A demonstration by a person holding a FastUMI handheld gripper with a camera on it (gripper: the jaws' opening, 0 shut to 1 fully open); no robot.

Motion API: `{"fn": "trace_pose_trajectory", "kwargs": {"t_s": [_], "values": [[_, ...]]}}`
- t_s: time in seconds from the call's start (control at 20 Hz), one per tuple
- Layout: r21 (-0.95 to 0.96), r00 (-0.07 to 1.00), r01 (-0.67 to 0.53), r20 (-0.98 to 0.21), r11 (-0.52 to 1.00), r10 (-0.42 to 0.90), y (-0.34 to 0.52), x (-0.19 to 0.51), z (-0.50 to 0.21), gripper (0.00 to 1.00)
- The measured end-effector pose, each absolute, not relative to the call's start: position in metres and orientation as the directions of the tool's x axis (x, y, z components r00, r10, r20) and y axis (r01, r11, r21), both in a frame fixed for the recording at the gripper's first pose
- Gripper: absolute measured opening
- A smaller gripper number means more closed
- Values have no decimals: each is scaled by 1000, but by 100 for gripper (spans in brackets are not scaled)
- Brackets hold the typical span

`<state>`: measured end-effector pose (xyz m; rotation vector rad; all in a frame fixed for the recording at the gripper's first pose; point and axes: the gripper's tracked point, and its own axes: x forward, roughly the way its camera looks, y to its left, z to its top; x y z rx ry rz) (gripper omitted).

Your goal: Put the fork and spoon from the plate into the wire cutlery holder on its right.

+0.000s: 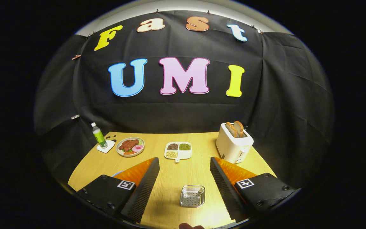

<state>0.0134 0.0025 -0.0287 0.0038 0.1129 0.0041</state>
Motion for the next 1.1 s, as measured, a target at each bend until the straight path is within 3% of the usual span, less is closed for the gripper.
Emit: {"fn": "trace_pose_trajectory", "kwargs": {"t_s": [0.25, 0.45, 1.1], "values": [[-7, 987, -61, -151, 998, 59, 32, 26, -42, 99], [-16, 958, -149, -249, 989, 140, 72, 34, -77, 99], [-5, 740, -370, -606, 929, 292, 187, 44, -208, 100]]}}
